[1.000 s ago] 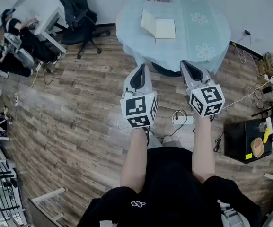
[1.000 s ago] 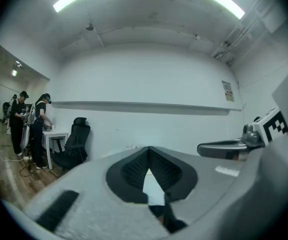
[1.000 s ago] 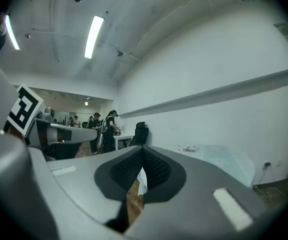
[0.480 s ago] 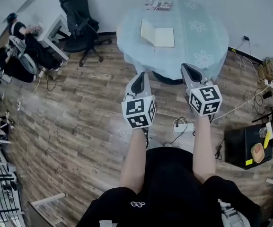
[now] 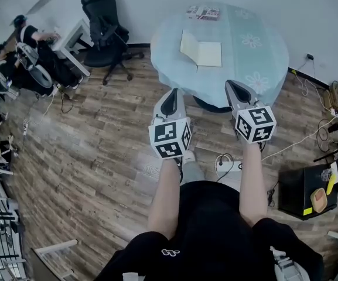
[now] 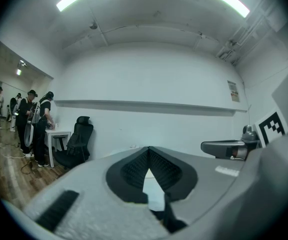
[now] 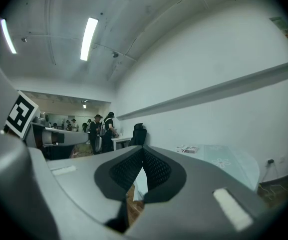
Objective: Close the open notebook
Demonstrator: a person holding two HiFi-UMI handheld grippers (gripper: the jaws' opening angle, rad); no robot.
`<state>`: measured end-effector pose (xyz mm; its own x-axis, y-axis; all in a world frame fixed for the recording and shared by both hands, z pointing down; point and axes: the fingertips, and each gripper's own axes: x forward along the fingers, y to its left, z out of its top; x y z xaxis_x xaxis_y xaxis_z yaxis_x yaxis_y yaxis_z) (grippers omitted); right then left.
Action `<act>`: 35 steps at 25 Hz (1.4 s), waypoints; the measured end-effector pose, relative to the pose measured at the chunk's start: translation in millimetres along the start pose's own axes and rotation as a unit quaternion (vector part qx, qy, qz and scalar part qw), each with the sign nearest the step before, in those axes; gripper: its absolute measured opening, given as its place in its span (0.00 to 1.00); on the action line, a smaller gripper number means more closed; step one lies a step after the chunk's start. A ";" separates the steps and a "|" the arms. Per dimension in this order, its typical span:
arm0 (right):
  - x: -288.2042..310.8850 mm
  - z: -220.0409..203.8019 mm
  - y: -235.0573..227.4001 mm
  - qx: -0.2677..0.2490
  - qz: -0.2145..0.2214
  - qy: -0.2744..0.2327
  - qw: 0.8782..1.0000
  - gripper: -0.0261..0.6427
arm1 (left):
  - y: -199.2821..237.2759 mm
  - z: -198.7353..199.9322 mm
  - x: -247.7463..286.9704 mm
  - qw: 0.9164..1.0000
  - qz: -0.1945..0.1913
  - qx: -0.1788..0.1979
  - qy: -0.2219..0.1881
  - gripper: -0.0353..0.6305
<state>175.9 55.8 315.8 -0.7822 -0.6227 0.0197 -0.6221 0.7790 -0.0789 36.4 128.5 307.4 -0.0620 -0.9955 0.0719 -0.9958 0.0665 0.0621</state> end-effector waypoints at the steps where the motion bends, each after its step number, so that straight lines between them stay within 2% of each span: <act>1: 3.1 -1.4 -2.6 0.001 -0.002 0.000 1.000 0.06 | 2.5 -0.4 3.7 1.000 0.000 -0.001 -0.001 0.06; 7: 42.2 -16.6 -18.5 -0.003 -0.004 0.007 1.000 0.06 | 31.8 -12.6 44.0 1.000 0.004 -0.015 0.002 0.06; 13: 103.4 -31.7 -45.7 0.003 -0.006 0.016 1.000 0.06 | 60.9 -29.5 107.1 0.999 0.002 -0.023 0.023 0.06; 21: 243.5 -59.8 -67.0 0.004 -0.019 0.057 0.998 0.06 | 138.8 -42.6 220.9 0.997 -0.004 -0.019 0.075 0.06; 24: 293.2 -67.0 -74.5 -0.021 -0.019 0.075 0.997 0.06 | 165.1 -47.1 266.7 0.996 -0.007 -0.015 0.088 0.06; 29: 354.0 -100.0 -82.0 -0.076 -0.014 0.144 0.987 0.06 | 196.8 -68.8 330.4 0.993 -0.022 -0.028 0.117 0.06; 31: 372.3 -112.9 -78.1 -0.078 -0.002 0.170 0.982 0.19 | 210.0 -81.4 347.5 0.990 -0.026 -0.031 0.132 0.06; 33: 386.2 -125.0 -71.2 -0.088 0.008 0.194 0.977 0.21 | 224.1 -96.2 358.7 0.988 -0.024 -0.040 0.147 0.06; 35: 394.9 -143.4 -64.3 -0.115 0.017 0.230 0.966 0.24 | 234.8 -112.8 365.6 0.985 -0.021 -0.056 0.163 0.06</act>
<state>-97.8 -229.5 471.6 -0.7014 -0.5390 0.4665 -0.5459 0.8269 0.1347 -212.6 -212.2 460.6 0.0223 -0.9242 0.3813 -0.9824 0.0505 0.1797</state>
